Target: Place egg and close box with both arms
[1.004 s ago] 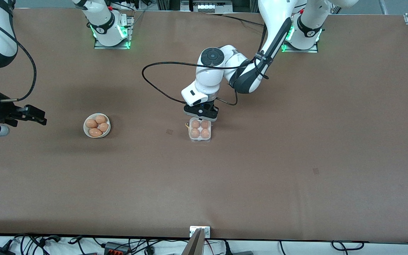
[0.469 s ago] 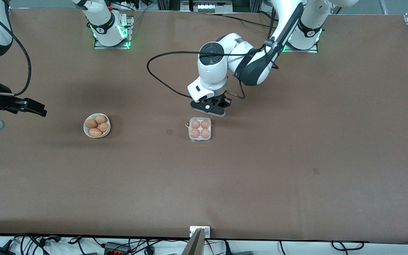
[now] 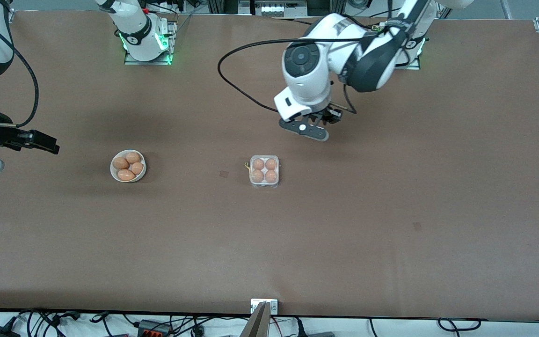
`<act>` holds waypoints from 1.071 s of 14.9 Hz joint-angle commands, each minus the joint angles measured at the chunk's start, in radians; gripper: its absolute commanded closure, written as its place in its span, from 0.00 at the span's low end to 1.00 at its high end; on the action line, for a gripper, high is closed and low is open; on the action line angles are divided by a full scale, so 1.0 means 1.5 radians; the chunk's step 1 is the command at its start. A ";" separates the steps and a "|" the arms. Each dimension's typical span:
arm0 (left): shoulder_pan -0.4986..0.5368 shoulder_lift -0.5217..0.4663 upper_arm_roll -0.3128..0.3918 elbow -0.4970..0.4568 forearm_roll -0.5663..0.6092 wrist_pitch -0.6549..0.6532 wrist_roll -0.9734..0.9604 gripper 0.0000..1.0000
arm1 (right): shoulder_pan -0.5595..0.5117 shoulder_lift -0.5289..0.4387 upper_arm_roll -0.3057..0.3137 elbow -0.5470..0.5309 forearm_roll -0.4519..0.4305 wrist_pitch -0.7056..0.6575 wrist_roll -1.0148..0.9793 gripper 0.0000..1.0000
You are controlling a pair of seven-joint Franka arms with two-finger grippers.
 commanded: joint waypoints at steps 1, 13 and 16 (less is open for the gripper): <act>0.059 -0.037 -0.003 0.033 0.013 -0.057 0.047 0.00 | -0.002 -0.001 0.001 0.007 0.006 -0.010 -0.002 0.00; 0.368 -0.148 -0.006 0.093 -0.070 -0.156 0.162 0.00 | -0.002 -0.002 0.001 0.009 0.008 -0.014 -0.009 0.00; 0.370 -0.218 0.019 -0.001 -0.063 -0.056 0.225 0.00 | -0.002 -0.002 0.001 0.009 0.008 -0.014 -0.010 0.00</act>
